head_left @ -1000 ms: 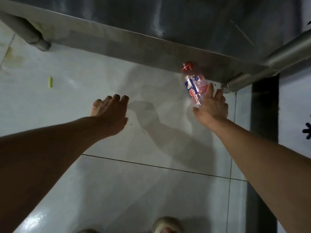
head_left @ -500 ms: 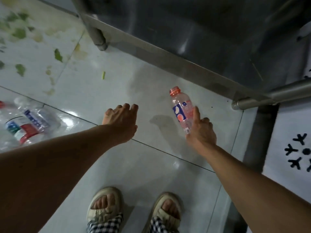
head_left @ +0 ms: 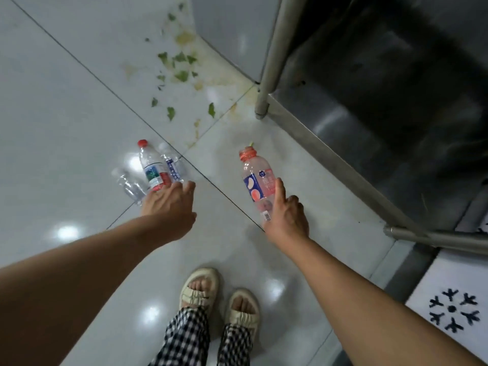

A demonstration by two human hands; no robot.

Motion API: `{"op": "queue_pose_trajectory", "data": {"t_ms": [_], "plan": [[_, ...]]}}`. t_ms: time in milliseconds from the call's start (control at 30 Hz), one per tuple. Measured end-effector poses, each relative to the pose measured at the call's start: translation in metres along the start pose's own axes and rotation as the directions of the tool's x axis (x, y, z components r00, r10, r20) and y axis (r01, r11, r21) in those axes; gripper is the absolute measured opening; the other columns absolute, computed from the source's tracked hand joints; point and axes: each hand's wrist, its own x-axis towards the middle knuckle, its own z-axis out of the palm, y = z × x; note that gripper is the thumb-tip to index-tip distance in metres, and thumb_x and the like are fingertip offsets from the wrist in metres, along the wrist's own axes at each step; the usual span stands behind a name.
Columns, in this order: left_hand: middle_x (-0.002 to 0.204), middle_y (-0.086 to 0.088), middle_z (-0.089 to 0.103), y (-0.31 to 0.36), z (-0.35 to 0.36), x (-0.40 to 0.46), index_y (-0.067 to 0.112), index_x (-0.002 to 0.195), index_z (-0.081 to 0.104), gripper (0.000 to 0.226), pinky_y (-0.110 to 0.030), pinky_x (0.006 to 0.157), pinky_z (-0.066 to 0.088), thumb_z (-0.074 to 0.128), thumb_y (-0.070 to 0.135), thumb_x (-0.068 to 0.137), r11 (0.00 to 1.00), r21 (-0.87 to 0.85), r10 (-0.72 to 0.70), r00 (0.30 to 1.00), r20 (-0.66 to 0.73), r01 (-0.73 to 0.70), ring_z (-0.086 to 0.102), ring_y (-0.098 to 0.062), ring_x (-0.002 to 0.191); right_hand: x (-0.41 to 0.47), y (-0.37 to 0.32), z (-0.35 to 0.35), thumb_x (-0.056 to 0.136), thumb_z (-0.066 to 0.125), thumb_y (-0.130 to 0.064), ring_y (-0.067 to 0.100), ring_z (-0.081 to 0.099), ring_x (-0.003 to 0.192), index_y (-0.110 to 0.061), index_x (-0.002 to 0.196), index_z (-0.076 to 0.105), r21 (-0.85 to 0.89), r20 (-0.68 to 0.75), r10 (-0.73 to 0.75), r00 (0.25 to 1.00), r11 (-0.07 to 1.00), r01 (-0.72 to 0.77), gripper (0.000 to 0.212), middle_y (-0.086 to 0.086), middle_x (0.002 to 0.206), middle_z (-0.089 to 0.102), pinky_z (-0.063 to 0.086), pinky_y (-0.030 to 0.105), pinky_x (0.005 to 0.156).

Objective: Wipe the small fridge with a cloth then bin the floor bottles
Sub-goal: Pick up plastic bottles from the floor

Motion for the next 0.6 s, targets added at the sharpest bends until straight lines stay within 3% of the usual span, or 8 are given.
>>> {"op": "queue_pose_trajectory", "data": {"t_ms": [300,600], "plan": [[0.123,-0.006,0.054,-0.105,0.006,-0.01,0.017,0.131,0.035,0.052,-0.036,0.087,0.041,0.055,0.038,0.088,0.981,-0.115,-0.155,0.987,0.035,0.158,0.053,-0.027,0.113,0.002,-0.091,0.024,0.088,0.063,-0.028,0.033,0.047,0.113,-0.022,0.151,-0.005,-0.034,0.05,-0.058,0.997,0.998,0.059,0.093,0.021,0.127,0.041,0.044,0.037,0.087],[0.121,-0.006,0.054,-0.207,0.035,0.026,0.019,0.133,0.035,0.049,-0.033,0.08,0.037,0.054,0.034,0.089,0.993,-0.109,-0.039,0.998,0.053,0.044,0.054,-0.026,0.11,0.014,-0.176,0.085,0.091,0.059,-0.036,0.031,0.047,0.115,-0.021,0.15,-0.006,0.002,0.022,0.084,0.996,0.996,-0.084,0.09,0.02,0.129,0.042,0.045,0.036,0.085]]}}
